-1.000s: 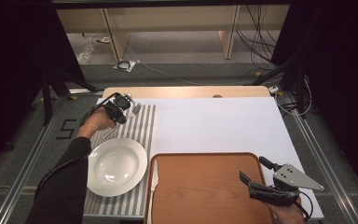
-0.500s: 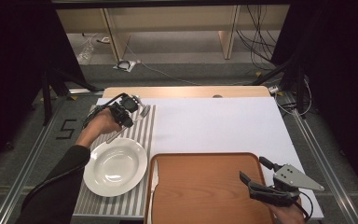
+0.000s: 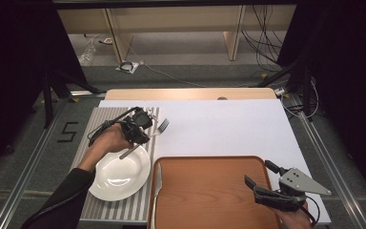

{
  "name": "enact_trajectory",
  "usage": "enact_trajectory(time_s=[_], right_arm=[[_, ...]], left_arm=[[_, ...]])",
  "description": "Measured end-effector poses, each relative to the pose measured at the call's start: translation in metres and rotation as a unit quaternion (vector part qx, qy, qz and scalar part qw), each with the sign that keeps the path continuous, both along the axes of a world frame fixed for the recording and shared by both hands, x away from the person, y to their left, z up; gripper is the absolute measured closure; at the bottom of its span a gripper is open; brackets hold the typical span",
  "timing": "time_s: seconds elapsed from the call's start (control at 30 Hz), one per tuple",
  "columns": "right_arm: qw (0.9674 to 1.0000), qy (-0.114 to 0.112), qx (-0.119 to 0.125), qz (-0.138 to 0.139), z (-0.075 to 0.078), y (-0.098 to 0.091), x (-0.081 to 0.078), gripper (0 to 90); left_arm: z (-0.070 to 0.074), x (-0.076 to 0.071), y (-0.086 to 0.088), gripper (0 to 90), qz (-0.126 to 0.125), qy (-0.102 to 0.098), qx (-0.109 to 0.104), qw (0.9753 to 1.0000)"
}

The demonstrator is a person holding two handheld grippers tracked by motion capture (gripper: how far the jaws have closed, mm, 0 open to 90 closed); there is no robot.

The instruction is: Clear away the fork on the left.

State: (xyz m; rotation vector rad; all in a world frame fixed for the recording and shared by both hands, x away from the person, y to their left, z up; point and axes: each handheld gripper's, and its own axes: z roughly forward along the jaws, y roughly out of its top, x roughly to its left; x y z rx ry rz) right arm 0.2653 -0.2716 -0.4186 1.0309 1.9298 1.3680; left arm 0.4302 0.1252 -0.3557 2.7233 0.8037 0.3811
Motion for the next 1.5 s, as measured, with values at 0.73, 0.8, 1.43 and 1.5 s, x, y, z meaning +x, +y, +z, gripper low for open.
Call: enact_trajectory(time_s=[0.73,0.8,1.43,1.5], right_arm=[[1.0000,-0.001,0.001,-0.001,0.000,0.000,0.000,17.8],[1.0000,0.001,0.000,-0.001,0.001,0.000,-0.001,17.8],[1.0000,-0.002,0.000,-0.001,0.002,0.000,-0.002,17.8],[1.0000,-0.002,0.000,-0.001,0.002,0.000,-0.002,17.8]], left_arm=[[-0.017,-0.057,-0.043,84.6,-0.066,0.014,-0.052,0.9964],[-0.020,-0.060,-0.045,84.6,-0.066,0.015,-0.051,0.9964],[-0.036,-0.097,-0.080,84.6,-0.107,0.059,-0.042,0.9916],[-0.038,-0.100,-0.083,84.6,-0.110,0.063,-0.042,0.9911]])
